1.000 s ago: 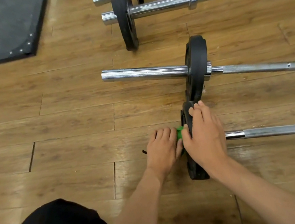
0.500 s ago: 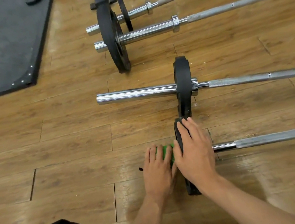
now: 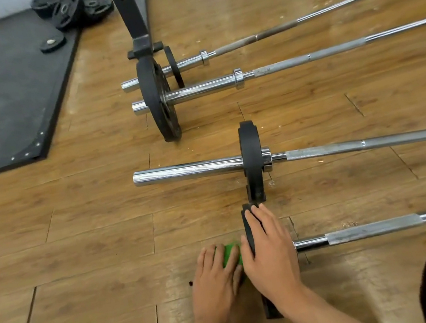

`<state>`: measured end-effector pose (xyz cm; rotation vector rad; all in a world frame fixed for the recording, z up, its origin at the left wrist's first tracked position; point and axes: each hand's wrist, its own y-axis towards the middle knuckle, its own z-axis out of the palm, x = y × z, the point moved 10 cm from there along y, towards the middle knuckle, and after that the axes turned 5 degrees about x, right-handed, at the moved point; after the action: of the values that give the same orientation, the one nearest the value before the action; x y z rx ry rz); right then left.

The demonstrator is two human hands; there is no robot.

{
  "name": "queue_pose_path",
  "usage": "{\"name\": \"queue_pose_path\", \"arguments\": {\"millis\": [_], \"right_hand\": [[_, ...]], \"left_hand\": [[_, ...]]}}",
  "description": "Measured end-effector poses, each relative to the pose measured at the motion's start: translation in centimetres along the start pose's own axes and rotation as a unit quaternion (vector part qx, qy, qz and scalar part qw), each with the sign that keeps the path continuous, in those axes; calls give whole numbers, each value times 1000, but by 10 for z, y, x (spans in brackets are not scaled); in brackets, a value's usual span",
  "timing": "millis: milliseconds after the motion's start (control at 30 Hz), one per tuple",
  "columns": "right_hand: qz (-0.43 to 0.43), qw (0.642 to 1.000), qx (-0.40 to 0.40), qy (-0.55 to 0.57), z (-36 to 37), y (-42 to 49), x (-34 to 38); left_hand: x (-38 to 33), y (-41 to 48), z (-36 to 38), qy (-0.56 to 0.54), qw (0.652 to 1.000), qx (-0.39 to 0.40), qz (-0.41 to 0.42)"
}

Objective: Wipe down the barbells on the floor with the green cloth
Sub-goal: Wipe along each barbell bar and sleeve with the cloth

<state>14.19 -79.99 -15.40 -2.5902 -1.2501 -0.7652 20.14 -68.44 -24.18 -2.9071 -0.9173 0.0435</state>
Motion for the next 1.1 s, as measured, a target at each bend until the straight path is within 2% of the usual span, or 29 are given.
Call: {"name": "queue_pose_path", "arguments": {"millis": [100,200,267,367,433,533,667,733,800,900,1100], "right_hand": [[0,1000,5,5,0,1,0],[8,1000,3,17,1,1,-1],[12,1000,6,23,2,2,-1],[10,1000,4,18,1,-1,0],[3,1000,-7,12,-1,-4,0],[-8,1000,-18,15,-4,-10,0],[-15,999,-23,27,-2,-15,2],[-10,999,-18,29,-2,-17,0],[-11,999,-15,31,-2,-20,0],[-21,999,-17,23,-6,-22,3],[-7,999,-15,-27,-10,-12,6]], "left_hand": [[33,0,3,-6,995,51,-86],[35,-4,0,-47,987,30,-150],[12,-3,2,-53,989,30,-134],[-22,-2,3,-32,999,18,-33],[-15,1,-3,-10,1000,11,10],[20,5,-4,-21,997,62,-38],[21,0,-9,-37,992,57,-109],[-5,-6,-5,-49,994,50,-82],[-25,-11,-3,-34,999,26,-19],[-15,-8,-3,-35,999,20,30],[7,7,-13,-53,996,22,-72]]}}
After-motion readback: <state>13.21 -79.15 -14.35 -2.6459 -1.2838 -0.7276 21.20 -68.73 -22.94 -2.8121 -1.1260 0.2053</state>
